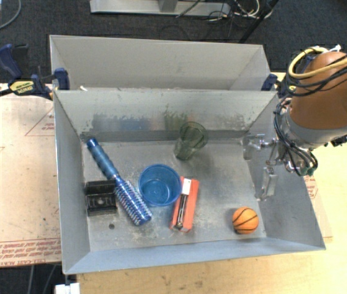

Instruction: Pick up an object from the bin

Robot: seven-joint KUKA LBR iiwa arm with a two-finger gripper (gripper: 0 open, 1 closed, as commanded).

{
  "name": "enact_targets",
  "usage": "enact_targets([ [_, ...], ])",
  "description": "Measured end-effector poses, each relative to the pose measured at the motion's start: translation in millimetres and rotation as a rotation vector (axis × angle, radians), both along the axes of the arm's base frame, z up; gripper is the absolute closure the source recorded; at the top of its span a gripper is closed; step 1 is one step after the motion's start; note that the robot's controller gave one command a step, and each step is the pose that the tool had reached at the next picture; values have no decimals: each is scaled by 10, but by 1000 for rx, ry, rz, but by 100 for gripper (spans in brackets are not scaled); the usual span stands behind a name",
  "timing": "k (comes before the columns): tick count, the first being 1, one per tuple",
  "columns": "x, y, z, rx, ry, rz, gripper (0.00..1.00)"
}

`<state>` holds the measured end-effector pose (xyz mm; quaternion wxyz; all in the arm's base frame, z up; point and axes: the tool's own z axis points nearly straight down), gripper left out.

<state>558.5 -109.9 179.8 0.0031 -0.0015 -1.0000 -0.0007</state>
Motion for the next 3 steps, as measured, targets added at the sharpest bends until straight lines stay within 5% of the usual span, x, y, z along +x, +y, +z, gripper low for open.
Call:
enact_targets([
  [1, 13, 4, 46, -1, -7, 2, 0],
  [2, -165, -14, -287, -2, -14, 51, 0],
  [3, -40, -249, -882, -3, -14, -7, 0],
])
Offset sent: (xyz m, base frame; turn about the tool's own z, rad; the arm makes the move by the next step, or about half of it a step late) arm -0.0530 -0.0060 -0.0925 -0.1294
